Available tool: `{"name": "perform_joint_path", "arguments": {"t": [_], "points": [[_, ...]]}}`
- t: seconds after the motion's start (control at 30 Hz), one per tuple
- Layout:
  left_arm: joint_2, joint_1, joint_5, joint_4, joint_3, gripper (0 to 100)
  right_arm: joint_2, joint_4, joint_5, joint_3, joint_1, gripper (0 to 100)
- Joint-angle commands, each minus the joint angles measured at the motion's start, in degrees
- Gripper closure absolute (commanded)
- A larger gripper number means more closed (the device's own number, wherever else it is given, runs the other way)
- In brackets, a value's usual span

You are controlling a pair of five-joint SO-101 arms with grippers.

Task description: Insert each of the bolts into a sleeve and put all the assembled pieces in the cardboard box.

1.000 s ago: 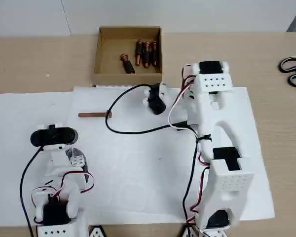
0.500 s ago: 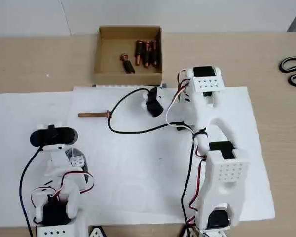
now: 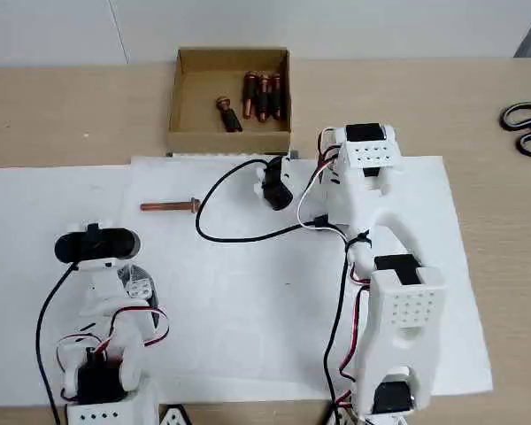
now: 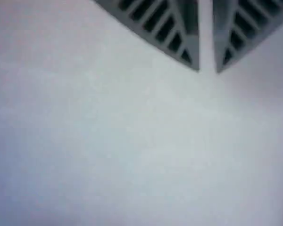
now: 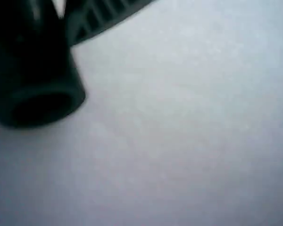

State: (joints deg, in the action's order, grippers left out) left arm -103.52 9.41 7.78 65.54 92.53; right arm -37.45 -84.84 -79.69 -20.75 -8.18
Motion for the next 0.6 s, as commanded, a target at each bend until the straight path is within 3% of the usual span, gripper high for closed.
{"name": "perform_joint_path", "arguments": {"t": [0.0, 0.17, 0.33, 0.57], "points": [[-0.53, 0.00, 0.00, -1.14, -0.31, 99, -3.12, 3.74, -0.44, -0.26, -1.10, 81.6], [-0.53, 0.00, 0.00, -1.14, -0.31, 99, -3.21, 3.56, -0.44, -0.26, -1.45, 82.4], [-0.53, 0.00, 0.00, -1.14, -0.31, 99, -3.30, 3.21, -0.44, -0.26, -1.45, 99.1], [-0.53, 0.00, 0.00, -1.14, -0.31, 99, -3.30, 3.21, -0.09, -0.26, -1.45, 98.3]]}}
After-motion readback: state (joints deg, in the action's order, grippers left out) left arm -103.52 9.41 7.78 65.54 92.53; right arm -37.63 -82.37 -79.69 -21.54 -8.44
